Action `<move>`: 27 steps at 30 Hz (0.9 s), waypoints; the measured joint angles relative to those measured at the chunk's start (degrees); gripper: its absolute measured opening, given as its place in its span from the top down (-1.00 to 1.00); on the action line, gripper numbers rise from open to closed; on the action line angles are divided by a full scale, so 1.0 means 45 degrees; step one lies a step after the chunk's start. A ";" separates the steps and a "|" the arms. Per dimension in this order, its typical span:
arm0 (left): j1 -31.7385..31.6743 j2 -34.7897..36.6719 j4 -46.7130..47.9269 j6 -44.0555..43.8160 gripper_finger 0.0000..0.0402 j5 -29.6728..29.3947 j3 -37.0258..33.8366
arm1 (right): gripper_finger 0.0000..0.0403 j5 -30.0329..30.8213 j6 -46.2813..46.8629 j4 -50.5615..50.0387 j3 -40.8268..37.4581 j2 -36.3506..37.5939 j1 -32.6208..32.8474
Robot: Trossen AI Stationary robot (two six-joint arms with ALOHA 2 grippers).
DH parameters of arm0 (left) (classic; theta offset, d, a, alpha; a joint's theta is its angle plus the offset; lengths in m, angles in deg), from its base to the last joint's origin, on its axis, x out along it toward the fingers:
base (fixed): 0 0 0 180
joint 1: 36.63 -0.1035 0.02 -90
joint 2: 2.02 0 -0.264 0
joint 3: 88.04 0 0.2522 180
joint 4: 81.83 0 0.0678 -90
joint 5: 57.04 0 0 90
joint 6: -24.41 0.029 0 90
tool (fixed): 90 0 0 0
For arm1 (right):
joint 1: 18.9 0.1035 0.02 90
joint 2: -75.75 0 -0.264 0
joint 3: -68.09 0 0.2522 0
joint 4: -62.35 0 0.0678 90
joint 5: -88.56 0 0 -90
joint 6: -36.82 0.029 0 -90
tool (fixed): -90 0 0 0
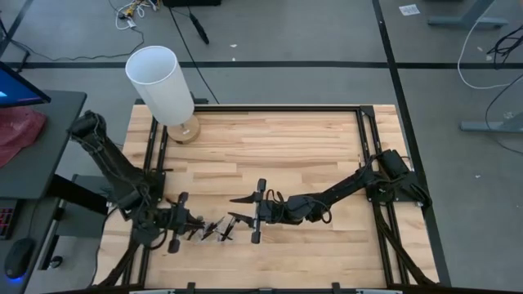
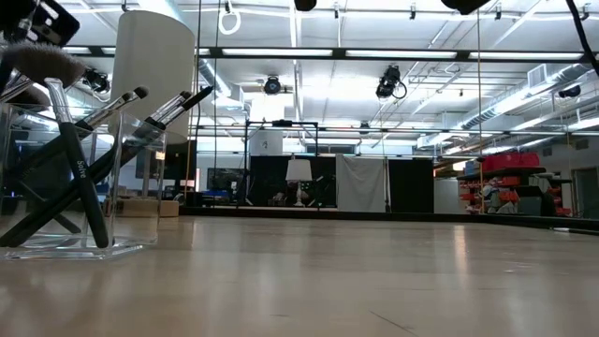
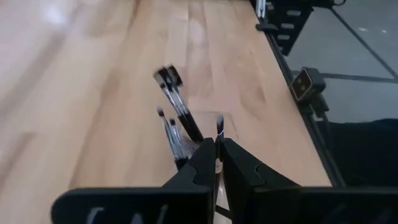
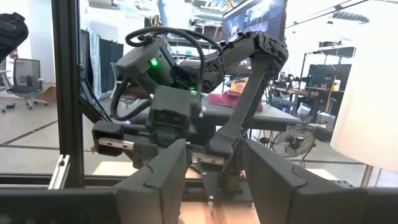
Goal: Put items in baskets/containers
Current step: Put the eyeshadow brush into the transparent organizer
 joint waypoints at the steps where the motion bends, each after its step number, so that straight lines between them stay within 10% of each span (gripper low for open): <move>1: -0.0153 0.0000 0.0026 -0.0115 0.92 0.0353 0.0000 | 0.20 0.0000 0.0002 0.0000 -0.0002 0.0000 0.0000; 19: -0.1235 0.0000 0.1520 -0.1725 0.86 0.1210 0.0000 | 0.19 0.0000 0.0144 -0.0253 -0.0003 0.0000 0.0000; 27: -0.1235 0.0031 0.1513 -0.1645 0.54 0.1155 0.0000 | 0.19 0.0004 0.0146 -0.0301 -0.0003 0.0000 0.0000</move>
